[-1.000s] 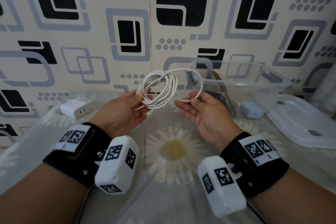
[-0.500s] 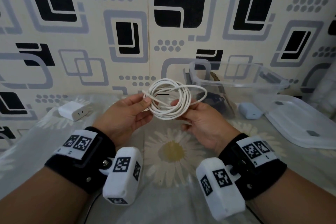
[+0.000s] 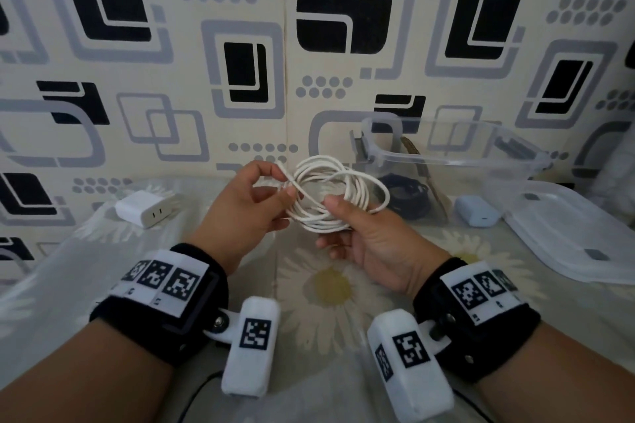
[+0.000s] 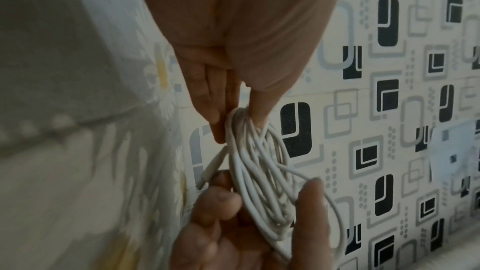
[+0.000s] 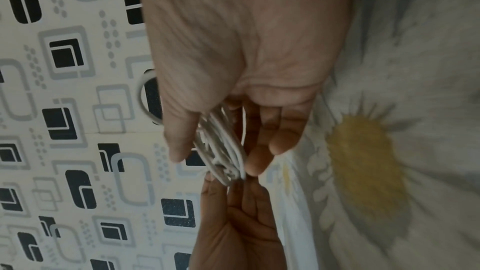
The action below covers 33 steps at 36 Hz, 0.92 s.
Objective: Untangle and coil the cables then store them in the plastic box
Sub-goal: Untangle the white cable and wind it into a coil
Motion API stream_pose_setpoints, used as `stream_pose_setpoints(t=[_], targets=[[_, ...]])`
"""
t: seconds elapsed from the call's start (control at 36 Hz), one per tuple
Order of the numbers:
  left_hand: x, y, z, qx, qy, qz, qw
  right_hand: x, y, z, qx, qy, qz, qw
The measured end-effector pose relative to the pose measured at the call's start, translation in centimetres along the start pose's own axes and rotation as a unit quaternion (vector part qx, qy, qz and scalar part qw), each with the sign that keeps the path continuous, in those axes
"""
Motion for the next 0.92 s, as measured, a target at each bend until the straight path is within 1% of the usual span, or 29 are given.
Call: stream_pose_setpoints(t=[0.08, 0.22, 0.33, 0.47, 0.61, 0.72, 0.78, 0.92], targets=[[0.2, 0.2, -0.4, 0.01, 0.01, 0.003, 1.0, 0.0, 0.0, 0.5, 0.007, 0.027, 0.007, 1.0], [0.3, 0.3, -0.4, -0.018, 0.023, -0.007, 1.0, 0.0, 0.2, 0.3, 0.02, 0.027, 0.0, 0.999], [0.2, 0.1, -0.3, -0.047, 0.033, 0.003, 0.998, -0.1, 0.2, 0.5, 0.01, 0.042, -0.003, 0.999], [0.3, 0.0, -0.2, -0.016, 0.058, 0.028, 0.998, -0.2, -0.1, 0.9, -0.012, 0.06, 0.003, 0.998], [0.3, 0.2, 0.1, 0.022, 0.091, 0.013, 0.995, -0.3, -0.1, 1.3, -0.028, 0.085, 0.007, 0.996], [0.0, 0.5, 1.3, 0.072, 0.143, 0.009, 0.987, -0.4, 0.0, 2.6, -0.055, 0.122, -0.002, 0.991], [-0.2, 0.3, 1.7, 0.092, 0.158, 0.019, 0.983, -0.3, -0.1, 2.9, -0.067, 0.122, -0.008, 0.99], [-0.3, -0.1, 2.8, 0.139, 0.187, 0.037, 0.972, -0.2, -0.2, 2.1, -0.076, 0.087, -0.017, 0.993]])
Point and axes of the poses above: each hand's wrist, its own x-axis away from the middle knuckle, its own z-axis out of the back of the hand, y = z × x, the point moved 6 cm from there along -x, towards the middle knuckle, and after that the axes turned 15 degrees about x, right-handed, at the moved point
